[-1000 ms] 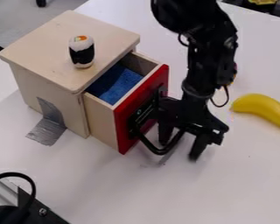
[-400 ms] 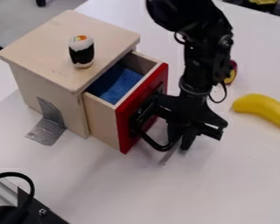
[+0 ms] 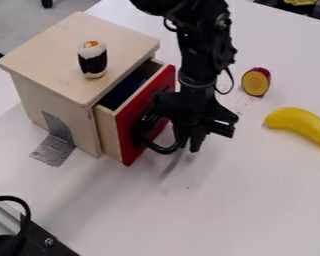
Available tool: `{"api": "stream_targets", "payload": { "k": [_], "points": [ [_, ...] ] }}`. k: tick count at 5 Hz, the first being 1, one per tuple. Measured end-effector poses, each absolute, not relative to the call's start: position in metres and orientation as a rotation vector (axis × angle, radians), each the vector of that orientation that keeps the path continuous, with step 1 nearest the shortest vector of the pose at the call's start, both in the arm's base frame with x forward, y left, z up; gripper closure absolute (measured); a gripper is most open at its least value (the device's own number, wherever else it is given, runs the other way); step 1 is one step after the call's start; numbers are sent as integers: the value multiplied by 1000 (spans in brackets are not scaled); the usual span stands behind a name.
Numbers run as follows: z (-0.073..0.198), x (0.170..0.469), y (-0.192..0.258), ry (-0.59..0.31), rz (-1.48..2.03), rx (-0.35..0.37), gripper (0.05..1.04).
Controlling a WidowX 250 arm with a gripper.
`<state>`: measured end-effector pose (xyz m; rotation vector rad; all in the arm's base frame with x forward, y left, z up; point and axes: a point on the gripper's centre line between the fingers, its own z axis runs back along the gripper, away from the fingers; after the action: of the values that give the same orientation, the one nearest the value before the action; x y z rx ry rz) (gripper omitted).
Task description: Opens the drawer and closes.
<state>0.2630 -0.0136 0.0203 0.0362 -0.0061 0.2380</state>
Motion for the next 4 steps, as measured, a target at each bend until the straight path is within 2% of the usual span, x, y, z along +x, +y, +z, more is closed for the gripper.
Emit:
{"api": "stream_targets", "payload": {
  "k": [1,4],
  "points": [
    [4,259,-2,37,260,45,935],
    [-8,269,29,56,300,88,935]
  ]
}}
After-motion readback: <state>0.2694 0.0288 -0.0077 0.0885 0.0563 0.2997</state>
